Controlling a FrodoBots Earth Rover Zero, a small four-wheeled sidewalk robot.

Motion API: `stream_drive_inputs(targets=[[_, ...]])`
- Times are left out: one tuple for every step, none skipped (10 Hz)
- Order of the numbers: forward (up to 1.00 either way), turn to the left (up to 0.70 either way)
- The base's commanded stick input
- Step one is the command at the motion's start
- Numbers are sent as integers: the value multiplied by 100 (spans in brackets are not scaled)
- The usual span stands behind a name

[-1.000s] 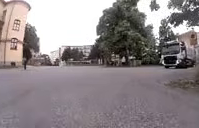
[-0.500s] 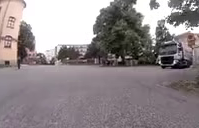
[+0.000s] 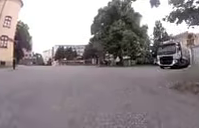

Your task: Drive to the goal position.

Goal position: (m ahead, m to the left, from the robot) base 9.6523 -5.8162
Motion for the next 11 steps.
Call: stream_drive_inputs(targets=[[60,0],[60,0],[60,0],[60,0],[60,0],[60,0],[60,0],[60,0],[60,0],[60,0],[60,0]])
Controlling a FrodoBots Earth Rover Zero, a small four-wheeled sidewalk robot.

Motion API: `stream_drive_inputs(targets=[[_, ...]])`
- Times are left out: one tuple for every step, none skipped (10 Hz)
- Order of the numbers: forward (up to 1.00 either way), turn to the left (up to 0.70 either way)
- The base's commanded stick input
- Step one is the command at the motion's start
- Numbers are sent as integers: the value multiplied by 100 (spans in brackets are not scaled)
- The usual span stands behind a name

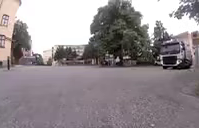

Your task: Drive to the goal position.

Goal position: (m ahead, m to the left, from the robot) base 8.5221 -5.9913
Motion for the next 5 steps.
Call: stream_drive_inputs(targets=[[60,0],[60,0],[60,0],[60,0],[60,0]])
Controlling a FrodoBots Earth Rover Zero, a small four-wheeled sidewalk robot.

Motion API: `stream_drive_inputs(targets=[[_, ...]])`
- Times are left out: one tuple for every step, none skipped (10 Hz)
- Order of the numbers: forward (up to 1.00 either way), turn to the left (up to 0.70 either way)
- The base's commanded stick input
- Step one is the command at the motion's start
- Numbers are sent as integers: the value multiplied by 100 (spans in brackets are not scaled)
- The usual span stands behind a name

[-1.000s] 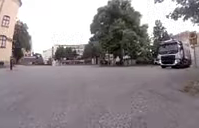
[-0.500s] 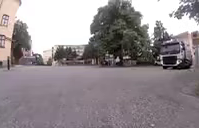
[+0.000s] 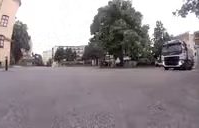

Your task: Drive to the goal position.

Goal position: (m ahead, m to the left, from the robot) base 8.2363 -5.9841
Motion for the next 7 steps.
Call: stream_drive_inputs(targets=[[60,0],[60,0],[60,0],[60,0],[60,0],[60,0],[60,-3]])
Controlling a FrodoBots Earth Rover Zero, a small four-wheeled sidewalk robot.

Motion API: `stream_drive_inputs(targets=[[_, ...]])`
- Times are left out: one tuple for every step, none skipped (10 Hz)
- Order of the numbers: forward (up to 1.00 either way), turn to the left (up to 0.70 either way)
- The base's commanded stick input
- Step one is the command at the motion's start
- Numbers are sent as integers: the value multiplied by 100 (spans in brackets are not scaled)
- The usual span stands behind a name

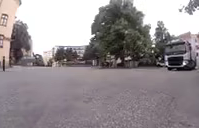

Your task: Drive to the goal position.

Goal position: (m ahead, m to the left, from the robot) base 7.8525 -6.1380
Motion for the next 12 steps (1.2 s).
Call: stream_drive_inputs(targets=[[60,-13],[60,-15],[60,-15],[60,-15],[60,-15],[60,-15],[60,-15],[60,-15],[60,-15],[60,-15],[60,-15],[60,-15]])
